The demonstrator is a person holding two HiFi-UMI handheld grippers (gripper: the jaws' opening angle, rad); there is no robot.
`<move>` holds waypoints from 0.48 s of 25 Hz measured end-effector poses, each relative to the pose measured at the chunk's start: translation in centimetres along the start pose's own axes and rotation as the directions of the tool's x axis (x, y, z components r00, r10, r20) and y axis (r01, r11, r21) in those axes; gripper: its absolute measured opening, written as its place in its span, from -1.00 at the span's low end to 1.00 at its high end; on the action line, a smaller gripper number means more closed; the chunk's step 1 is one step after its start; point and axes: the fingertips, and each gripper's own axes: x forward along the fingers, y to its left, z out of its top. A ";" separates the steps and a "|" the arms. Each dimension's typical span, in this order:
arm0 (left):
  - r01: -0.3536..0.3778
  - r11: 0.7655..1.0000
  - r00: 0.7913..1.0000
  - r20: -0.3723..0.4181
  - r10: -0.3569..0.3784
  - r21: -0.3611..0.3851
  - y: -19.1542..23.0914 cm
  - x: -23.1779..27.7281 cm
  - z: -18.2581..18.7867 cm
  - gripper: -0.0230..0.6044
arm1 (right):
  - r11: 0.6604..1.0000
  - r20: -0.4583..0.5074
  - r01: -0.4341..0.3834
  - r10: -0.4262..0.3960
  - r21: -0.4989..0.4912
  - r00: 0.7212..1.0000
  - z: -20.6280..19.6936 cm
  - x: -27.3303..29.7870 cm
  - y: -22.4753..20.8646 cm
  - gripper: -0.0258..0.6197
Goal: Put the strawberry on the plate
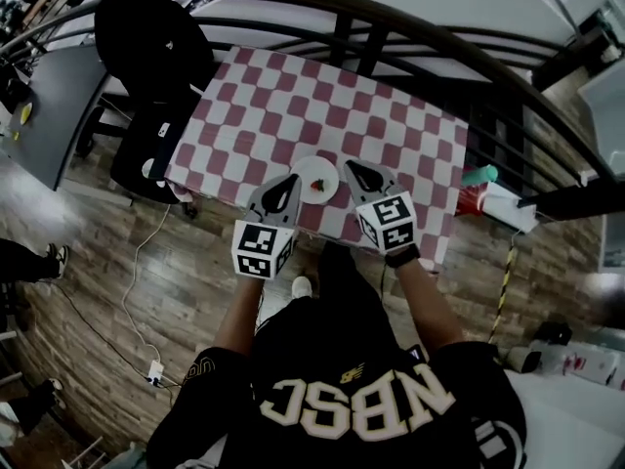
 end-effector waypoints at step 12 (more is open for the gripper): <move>-0.015 1.000 0.986 0.166 0.011 0.027 -2.8 -3.0 6.3 -0.90 | 0.980 0.238 0.141 -0.171 0.139 0.956 7.2 -5.7 1.8 -0.86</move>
